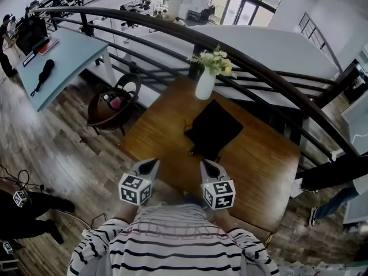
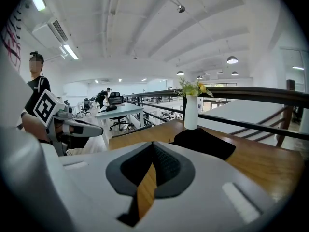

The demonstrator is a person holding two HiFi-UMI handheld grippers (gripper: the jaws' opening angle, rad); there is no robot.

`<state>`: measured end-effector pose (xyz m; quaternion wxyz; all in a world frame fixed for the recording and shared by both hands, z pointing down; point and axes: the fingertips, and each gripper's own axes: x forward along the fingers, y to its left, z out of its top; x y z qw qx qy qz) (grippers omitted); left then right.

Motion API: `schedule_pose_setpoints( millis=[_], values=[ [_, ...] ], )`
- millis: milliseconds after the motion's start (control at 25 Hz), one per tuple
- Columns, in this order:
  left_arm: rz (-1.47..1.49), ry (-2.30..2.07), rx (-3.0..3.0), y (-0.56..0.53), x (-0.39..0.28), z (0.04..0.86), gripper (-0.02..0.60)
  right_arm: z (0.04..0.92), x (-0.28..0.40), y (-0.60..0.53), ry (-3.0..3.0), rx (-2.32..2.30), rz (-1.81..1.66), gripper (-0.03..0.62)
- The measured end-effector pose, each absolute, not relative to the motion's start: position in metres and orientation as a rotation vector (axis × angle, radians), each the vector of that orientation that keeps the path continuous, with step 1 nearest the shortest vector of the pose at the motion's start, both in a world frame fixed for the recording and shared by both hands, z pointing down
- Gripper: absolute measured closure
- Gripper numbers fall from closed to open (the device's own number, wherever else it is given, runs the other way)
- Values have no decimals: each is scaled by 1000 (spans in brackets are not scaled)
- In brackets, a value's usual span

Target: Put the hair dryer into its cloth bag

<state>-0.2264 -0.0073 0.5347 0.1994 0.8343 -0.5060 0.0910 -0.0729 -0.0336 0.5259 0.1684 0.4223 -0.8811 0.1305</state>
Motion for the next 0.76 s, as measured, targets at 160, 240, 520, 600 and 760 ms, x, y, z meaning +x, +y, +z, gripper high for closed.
schedule_pose_setpoints(
  millis=[160, 240, 520, 600, 760],
  values=[
    [252, -1420, 2328, -9, -226, 536, 578, 529, -71, -34, -2500, 1198, 375, 594],
    [249, -1418, 2324, -9, -225, 537, 578, 530, -70, -35, -2497, 1201, 377, 594],
    [254, -1417, 2312, -7, -225, 542, 578, 532, -70, -35, -2492, 1201, 378, 594],
    [257, -1415, 2312, -7, -224, 542, 578, 533, -70, -35, -2488, 1199, 380, 594],
    [252, -1415, 2312, -9, -223, 541, 578, 533, -69, -35, -2490, 1192, 379, 594]
  ],
)
